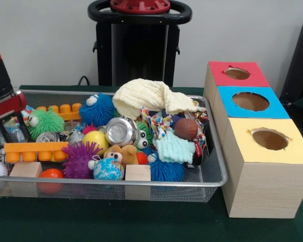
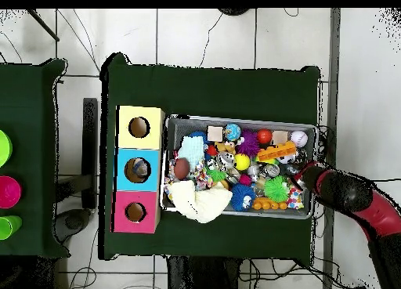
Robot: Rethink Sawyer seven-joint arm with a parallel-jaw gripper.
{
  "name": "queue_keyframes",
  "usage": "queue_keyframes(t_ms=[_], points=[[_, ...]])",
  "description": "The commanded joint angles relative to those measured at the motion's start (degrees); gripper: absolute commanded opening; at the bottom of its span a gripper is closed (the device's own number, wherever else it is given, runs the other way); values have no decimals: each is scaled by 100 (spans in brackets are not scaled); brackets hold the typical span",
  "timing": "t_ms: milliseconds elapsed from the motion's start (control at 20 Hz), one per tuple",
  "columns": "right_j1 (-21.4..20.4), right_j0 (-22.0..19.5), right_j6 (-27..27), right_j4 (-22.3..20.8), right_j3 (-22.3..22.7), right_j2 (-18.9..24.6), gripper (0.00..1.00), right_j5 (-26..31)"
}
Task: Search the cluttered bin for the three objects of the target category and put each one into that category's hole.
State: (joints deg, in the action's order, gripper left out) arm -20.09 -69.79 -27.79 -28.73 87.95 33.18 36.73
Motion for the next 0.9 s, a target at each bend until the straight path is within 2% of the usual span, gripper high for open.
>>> queue_keyframes(t_ms=[50,300,600,900], points=[[-892,96,-856,66,563,-311,0,217],[-1554,201,-951,316,782,-292,0,520],[-1905,295,-1062,577,1033,-401,0,609],[-2129,460,-1338,761,1397,-587,0,347]])
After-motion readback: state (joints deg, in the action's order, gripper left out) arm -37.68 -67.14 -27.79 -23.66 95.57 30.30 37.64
